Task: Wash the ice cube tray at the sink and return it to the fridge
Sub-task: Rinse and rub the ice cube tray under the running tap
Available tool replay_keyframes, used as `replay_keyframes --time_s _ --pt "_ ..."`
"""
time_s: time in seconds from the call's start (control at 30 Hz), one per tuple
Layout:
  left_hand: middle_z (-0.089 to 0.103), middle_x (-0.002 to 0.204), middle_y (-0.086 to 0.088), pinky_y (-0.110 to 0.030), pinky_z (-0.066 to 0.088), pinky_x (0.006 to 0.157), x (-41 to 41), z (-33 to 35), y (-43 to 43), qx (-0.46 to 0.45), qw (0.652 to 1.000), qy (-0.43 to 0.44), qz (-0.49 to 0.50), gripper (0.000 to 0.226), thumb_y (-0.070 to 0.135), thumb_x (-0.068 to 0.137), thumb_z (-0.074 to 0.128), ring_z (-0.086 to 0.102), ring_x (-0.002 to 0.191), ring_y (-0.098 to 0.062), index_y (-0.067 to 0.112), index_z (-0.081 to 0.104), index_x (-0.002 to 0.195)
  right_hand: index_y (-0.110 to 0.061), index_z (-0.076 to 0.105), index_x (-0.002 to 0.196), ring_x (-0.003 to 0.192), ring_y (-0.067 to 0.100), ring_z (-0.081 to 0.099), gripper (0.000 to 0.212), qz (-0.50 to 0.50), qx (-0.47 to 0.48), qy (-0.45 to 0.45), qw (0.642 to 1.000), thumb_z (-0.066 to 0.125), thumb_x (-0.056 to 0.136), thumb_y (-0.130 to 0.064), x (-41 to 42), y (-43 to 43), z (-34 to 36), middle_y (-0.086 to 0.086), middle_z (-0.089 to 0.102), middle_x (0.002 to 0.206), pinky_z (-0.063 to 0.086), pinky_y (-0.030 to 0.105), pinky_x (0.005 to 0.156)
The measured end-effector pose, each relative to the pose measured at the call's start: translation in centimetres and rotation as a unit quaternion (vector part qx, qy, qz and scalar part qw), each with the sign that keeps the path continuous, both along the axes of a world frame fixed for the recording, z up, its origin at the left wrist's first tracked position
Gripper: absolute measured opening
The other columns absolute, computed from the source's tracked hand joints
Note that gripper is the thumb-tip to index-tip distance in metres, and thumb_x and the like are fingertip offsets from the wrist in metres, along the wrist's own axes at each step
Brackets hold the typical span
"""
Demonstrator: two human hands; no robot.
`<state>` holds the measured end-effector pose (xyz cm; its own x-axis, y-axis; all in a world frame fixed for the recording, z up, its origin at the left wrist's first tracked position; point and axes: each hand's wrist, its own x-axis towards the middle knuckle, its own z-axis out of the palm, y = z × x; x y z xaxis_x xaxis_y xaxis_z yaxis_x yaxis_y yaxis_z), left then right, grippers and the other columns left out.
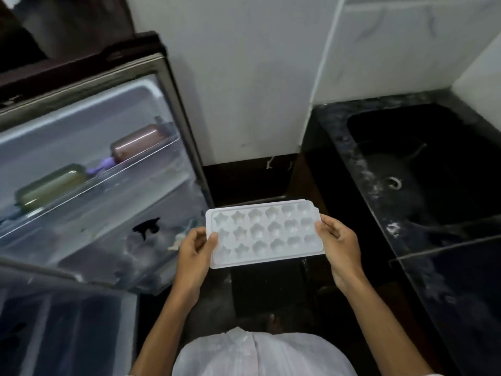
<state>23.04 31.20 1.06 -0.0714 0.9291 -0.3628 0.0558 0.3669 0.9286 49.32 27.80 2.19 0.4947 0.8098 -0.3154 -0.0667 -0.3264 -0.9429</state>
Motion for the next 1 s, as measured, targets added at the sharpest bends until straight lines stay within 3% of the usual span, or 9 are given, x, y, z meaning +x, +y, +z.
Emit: replay_keyframes --time_s 0.07,0.13,0.3,0.4,0.77,0.87,1.0 --pt "0.074 0.101 0.002 -0.025 0.059 0.070 3.6 0.5 1.2 0.015 0.999 -0.008 -0.027 0.013 0.022 0.099 0.057 0.073 0.091 -0.013 0.017 0.063 0.109 -0.026 0.068 0.115 0.092 0.002 0.071 0.020 -0.035 0.004 0.004 0.999 0.061 0.097 -0.019 2.9 -0.2 0.5 -0.010 0.075 0.099 0.055 0.021 0.076" --pt "0.076 0.099 0.003 -0.020 0.057 0.065 6.8 1.1 2.5 0.023 0.998 -0.013 -0.062 0.016 0.022 0.099 0.057 0.073 0.088 -0.010 0.016 0.063 0.113 -0.029 0.070 0.109 0.093 0.005 0.071 0.018 -0.073 0.010 0.007 0.997 0.062 0.096 -0.018 5.7 -0.3 1.0 -0.009 0.076 0.098 0.056 0.026 0.080" --pt "0.076 0.104 -0.001 -0.033 0.059 0.077 13.4 2.1 6.8 0.037 0.989 -0.010 -0.140 0.020 0.023 0.100 0.056 0.074 0.093 -0.018 0.017 0.065 0.117 -0.029 0.071 0.101 0.094 0.008 0.072 0.017 -0.164 0.024 0.007 0.986 0.064 0.094 -0.016 11.0 0.1 2.1 -0.006 0.076 0.097 0.056 0.030 0.084" --pt "0.076 0.102 -0.001 -0.031 0.059 0.076 17.0 2.5 10.0 0.047 0.983 -0.009 -0.179 0.018 0.023 0.100 0.056 0.074 0.091 -0.017 0.017 0.067 0.113 -0.033 0.070 0.095 0.092 0.008 0.072 0.019 -0.209 0.030 0.011 0.977 0.064 0.094 -0.015 13.3 0.9 2.4 -0.007 0.077 0.096 0.056 0.028 0.082" --pt "0.079 0.094 -0.001 -0.038 0.060 0.078 28.6 3.4 24.4 0.012 0.934 -0.010 -0.358 0.016 0.022 0.095 0.063 0.076 0.088 -0.021 0.013 0.072 0.105 -0.033 0.069 0.097 0.080 -0.003 0.070 0.018 -0.357 0.010 -0.047 0.933 0.064 0.095 -0.016 20.4 7.7 2.9 -0.013 0.074 0.090 0.052 0.010 0.061" --pt "0.078 0.096 -0.008 -0.046 0.059 0.083 31.1 4.3 27.4 -0.019 0.919 -0.044 -0.392 0.017 0.018 0.095 0.063 0.075 0.089 -0.027 0.009 0.071 0.107 -0.028 0.069 0.103 0.078 -0.007 0.068 0.015 -0.390 0.004 -0.058 0.919 0.063 0.095 -0.017 22.0 9.6 3.4 -0.013 0.073 0.091 0.049 0.010 0.060" --pt "0.078 0.097 -0.008 -0.044 0.059 0.080 34.9 5.1 31.1 -0.039 0.900 -0.060 -0.429 0.019 0.022 0.100 0.055 0.075 0.090 -0.028 0.009 0.069 0.105 -0.026 0.069 0.103 0.081 -0.004 0.069 0.014 -0.435 0.001 -0.063 0.898 0.063 0.095 -0.016 24.0 12.5 3.9 -0.012 0.073 0.092 0.050 0.011 0.063"
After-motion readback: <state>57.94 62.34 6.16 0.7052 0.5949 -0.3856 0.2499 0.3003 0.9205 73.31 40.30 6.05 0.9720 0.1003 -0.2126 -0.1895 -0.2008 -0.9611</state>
